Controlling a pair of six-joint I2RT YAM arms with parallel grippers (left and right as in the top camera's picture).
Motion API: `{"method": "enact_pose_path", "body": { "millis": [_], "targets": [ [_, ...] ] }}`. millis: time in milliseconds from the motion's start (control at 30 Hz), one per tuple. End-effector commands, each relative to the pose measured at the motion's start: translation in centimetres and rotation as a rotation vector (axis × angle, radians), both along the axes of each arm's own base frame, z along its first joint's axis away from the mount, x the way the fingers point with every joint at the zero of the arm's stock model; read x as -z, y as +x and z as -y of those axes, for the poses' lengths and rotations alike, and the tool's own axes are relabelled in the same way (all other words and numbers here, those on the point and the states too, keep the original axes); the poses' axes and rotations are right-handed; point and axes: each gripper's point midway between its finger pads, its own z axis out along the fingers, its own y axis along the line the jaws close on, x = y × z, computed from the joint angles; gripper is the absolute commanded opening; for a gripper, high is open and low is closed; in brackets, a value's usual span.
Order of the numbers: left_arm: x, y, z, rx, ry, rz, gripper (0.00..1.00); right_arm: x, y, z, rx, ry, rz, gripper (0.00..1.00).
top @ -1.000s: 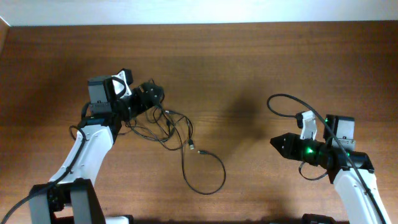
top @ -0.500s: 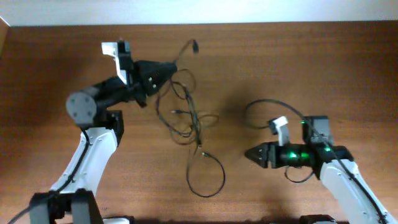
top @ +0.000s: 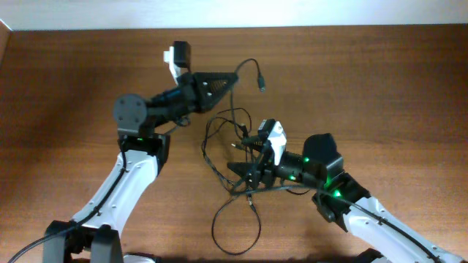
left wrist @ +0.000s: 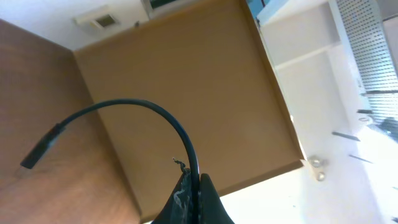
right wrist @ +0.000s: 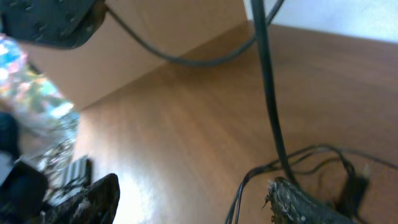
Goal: Untangle cables
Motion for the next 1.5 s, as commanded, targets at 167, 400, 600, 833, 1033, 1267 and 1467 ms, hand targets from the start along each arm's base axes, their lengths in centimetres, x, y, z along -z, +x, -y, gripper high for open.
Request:
{"method": "enact_pose_path", "body": {
  "millis": [167,400,600,833,1033,1267,1467],
  "targets": [
    [-5.4,-5.0,4.0,0.14,-0.197,0.057,0.0,5.3,7.9,3.8,0.56,-0.15,-0.051,0.38],
    [-6.3,1.6,-6.1,-0.247,-0.202,0.183,0.0,15.0,8.3,18.5,0.928,-0.483,-0.425,0.17],
    [2.5,6.5,-15.0,-0.495,0.251,0.252,0.0,16.6,7.7,26.7,1.166,-0.361,-0.681,0.04],
    [12.6,6.1,-8.4,-0.372,0.444,-0.097,0.0,13.9,7.0,16.4,0.658,-0.166,-0.688,0.07],
    [19.8,-2.0,4.2,-0.04,0.853,0.143,0.0,17.4,4.7,19.9,0.829,-0.349,-0.797,0.11],
    [23.5,-10.8,11.5,0.138,1.144,0.396,0.31,12.7,2.0,23.7,0.941,-0.328,-0.86,0.46],
    [22.5,-3.9,-3.9,-0.641,1.55,0.024,0.99,11.5,-0.4,23.8,0.946,-0.34,-0.873,0.54]
  ]
}}
